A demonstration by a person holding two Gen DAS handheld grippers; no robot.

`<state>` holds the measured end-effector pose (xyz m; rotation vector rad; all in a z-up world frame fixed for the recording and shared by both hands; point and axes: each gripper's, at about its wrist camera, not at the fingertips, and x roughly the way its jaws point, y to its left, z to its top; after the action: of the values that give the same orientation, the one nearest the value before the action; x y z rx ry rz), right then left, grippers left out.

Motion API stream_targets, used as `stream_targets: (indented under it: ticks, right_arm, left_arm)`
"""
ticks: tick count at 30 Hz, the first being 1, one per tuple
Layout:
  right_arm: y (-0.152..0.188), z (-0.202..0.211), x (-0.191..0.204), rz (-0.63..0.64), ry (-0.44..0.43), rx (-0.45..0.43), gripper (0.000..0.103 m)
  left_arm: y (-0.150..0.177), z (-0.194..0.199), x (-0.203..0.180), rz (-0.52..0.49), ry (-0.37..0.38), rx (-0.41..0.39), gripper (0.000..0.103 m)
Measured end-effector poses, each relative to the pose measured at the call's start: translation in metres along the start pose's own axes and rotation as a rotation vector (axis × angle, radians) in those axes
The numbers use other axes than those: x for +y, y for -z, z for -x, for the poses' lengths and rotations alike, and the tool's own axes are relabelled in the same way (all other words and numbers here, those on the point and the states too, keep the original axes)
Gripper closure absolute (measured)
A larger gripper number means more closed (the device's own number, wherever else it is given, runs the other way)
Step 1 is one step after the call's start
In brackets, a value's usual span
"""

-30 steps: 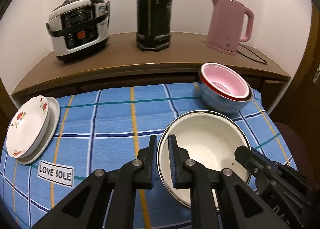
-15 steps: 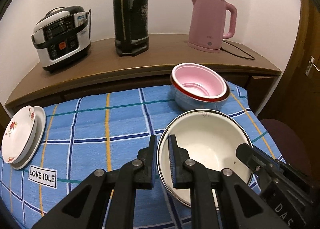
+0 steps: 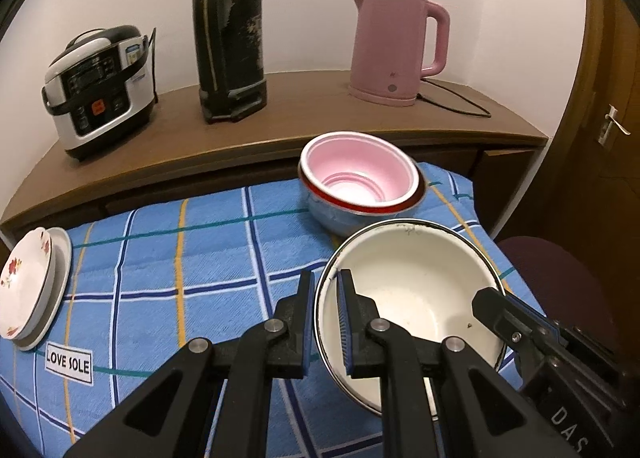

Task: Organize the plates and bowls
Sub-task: 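Lift the enamel bowl with both tools and carry it to the pink bowl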

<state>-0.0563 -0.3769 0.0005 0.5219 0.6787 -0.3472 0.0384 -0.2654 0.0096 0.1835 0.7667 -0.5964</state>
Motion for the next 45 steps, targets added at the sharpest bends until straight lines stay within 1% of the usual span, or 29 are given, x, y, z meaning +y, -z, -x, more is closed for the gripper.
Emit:
stream_targets:
  ticks: [10,17,29,32,39,45]
  right_arm:
    - [-0.021,0.009,-0.006,0.002,0.006,-0.048,0.096]
    - [-0.038,0.009,-0.003,0.014,0.008,-0.078,0.096]
    - [-0.075,0.002,0.004,0.036,0.012,-0.117,0.096]
    - [-0.086,0.0,0.008,0.053,0.019,-0.131,0.096]
    - [-0.106,-0.015,0.013,0.066,0.02,-0.128,0.096]
    - [-0.116,-0.034,0.013,0.059,0.012,-0.1,0.096]
  left_arm:
    - [-0.024,0.004,-0.014,-0.015,0.009,-0.047,0.09]
    - [-0.04,0.004,-0.015,-0.007,0.004,-0.074,0.09]
    - [-0.077,-0.004,-0.013,0.035,0.023,-0.123,0.09]
    - [-0.087,-0.009,-0.011,0.049,0.027,-0.127,0.09]
    - [-0.103,-0.024,-0.003,0.087,0.036,-0.116,0.09]
    - [-0.108,-0.042,0.003,0.106,0.027,-0.093,0.09]
